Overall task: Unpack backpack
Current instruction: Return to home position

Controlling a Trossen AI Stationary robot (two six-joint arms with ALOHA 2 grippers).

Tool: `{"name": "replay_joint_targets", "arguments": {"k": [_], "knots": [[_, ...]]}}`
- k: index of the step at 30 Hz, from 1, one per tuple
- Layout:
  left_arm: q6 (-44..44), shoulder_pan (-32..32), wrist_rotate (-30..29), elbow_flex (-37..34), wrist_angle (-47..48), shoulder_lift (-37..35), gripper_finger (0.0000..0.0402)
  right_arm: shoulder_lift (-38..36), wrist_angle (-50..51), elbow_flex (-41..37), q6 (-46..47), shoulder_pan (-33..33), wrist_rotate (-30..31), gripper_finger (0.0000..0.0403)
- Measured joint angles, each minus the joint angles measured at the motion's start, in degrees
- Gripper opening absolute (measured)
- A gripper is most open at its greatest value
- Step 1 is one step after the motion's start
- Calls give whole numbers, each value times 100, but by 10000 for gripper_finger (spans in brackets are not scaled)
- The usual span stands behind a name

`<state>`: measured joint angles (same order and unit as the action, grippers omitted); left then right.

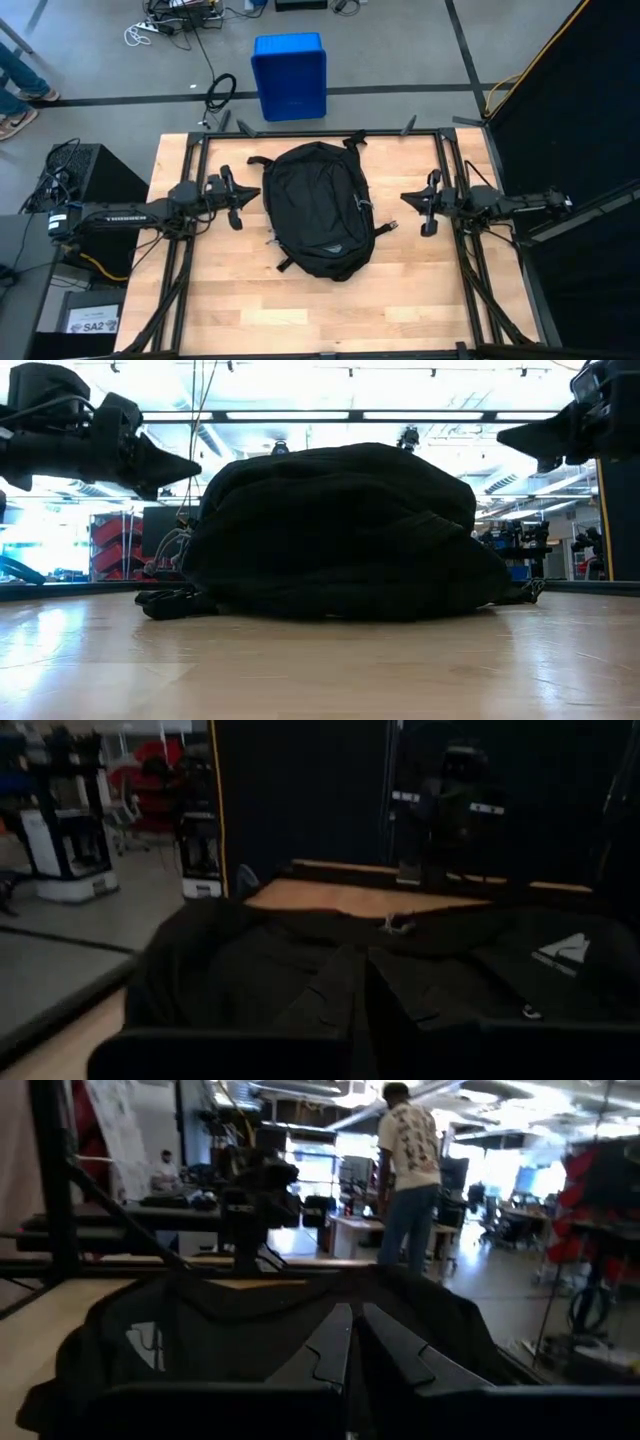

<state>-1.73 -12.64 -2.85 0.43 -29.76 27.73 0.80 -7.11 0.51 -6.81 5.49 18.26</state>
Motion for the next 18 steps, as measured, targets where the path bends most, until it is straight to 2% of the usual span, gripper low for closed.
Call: {"name": "replay_joint_targets", "arguments": {"k": [7, 10, 18], "knots": [[344, -154, 200, 0, -663, -133, 0, -2, -38, -2, 71, -78, -339, 0], [599, -178, 299, 0, -529, -236, 0, 0, -24, -2, 55, -80, -349, 0], [502, -393, 226, 100, -426, -742, 0, 0, 77, -4, 123, -80, -345, 0]]}}
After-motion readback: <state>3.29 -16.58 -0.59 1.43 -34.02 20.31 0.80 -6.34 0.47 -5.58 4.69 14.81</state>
